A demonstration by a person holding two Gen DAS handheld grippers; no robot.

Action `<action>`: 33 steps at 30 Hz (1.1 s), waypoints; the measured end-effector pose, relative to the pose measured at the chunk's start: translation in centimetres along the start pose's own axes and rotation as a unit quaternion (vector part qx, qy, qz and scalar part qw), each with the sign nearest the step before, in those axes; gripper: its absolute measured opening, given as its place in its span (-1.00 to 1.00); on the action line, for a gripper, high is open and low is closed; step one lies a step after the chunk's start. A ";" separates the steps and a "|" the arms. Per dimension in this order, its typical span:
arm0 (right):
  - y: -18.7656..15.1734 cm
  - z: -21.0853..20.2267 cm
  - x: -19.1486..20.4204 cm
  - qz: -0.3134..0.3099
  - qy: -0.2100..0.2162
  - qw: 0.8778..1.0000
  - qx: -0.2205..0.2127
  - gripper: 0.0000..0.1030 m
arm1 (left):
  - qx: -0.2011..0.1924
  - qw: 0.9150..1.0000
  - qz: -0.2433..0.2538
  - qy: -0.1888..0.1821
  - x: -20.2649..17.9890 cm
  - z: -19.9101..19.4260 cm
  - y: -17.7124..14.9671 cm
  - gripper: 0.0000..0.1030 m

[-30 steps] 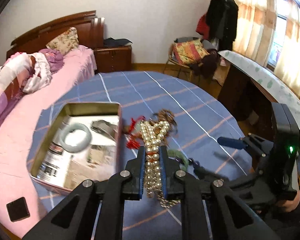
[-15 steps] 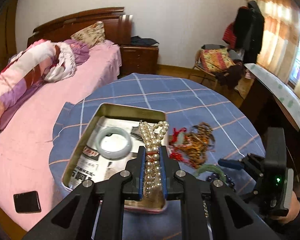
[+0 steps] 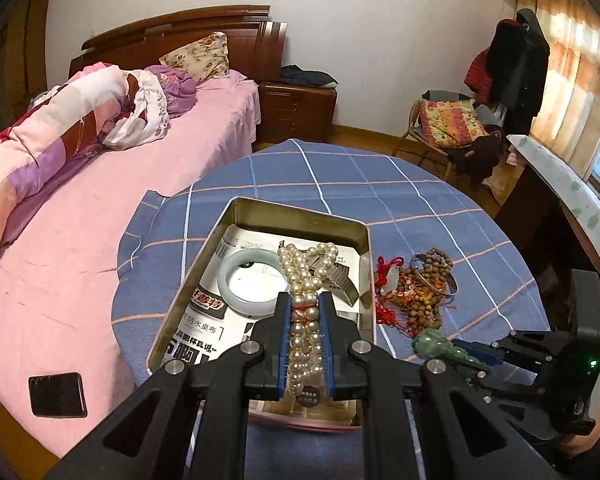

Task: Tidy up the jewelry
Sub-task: 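Carry the pearls toward the tin with the left gripper while the right grasps the green jade bangle, then lower and release the pearls in the tin with the left while the right releases the green bangle there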

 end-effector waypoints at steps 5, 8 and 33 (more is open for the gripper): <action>0.7 -1.3 0.0 0.001 -0.002 1.000 -0.021 -0.68 | 0.000 1.000 -0.008 0.008 0.9 0.2 0.2 -0.76; 1.2 -1.9 0.1 0.000 -0.001 1.000 -0.030 -0.68 | -0.001 1.000 -0.014 0.015 1.5 0.3 0.3 -0.76; 9.2 0.0 5.7 -0.058 0.040 0.995 -0.064 -0.68 | 0.020 0.998 -0.026 0.047 4.0 1.9 0.2 -0.75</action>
Point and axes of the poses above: each gripper's, at about its wrist camera, not at the fingertips, and z roughly the way its jaws point, x to its left, y to its top, the point moved 5 cm from there along z, roughly the way its jaws point, and after that the axes turned 14 degrees about y, right-handed, at the moved point
